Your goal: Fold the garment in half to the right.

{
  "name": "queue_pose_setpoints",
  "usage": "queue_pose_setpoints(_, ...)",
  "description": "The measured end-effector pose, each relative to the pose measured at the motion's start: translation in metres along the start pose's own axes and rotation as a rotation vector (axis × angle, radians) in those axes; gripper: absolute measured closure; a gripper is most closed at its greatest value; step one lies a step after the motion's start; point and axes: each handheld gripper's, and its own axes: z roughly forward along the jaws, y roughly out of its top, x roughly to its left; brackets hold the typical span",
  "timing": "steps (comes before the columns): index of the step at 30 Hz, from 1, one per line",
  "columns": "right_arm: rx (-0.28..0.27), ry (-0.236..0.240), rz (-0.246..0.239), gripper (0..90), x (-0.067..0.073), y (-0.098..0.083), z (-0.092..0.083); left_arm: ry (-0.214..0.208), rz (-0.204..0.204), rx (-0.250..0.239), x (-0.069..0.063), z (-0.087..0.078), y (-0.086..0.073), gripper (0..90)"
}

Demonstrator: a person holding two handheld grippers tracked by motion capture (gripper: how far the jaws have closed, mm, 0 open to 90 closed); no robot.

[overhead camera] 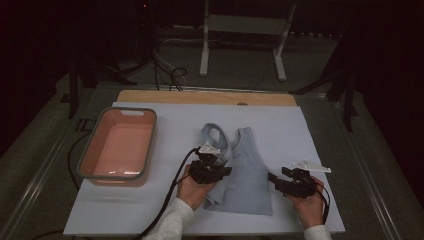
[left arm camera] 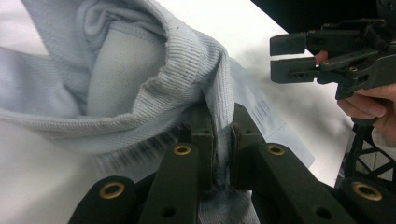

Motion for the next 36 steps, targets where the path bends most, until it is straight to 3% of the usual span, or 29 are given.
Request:
queue_pose_setpoints(12, -0.002, -0.006, -0.003, 36.0, 0.0, 0.0, 0.0, -0.027, 0.054, 0.056, -0.018, 0.043, 0.001, 83.8)
queue_pose_setpoints(18, -0.002, -0.002, -0.006, 36.1, 0.001, 0.0, 0.0, -0.06, 0.051, 0.082, -0.023, 0.058, -0.002, 79.6)
queue_pose_setpoints(22, -0.003, 0.003, -0.01, 36.2, 0.002, 0.0, 0.0, -0.085, 0.069, 0.07, -0.026, 0.055, -0.003, 64.8)
queue_pose_setpoints(28, -0.004, 0.021, -0.022, 36.2, 0.007, 0.002, 0.0, -0.042, 0.101, 0.037, -0.022, 0.036, -0.003, 48.8)
queue_pose_setpoints(36, -0.002, 0.041, -0.051, 36.1, 0.018, 0.006, 0.006, 0.03, 0.046, -0.03, -0.001, 0.012, -0.009, 34.9)
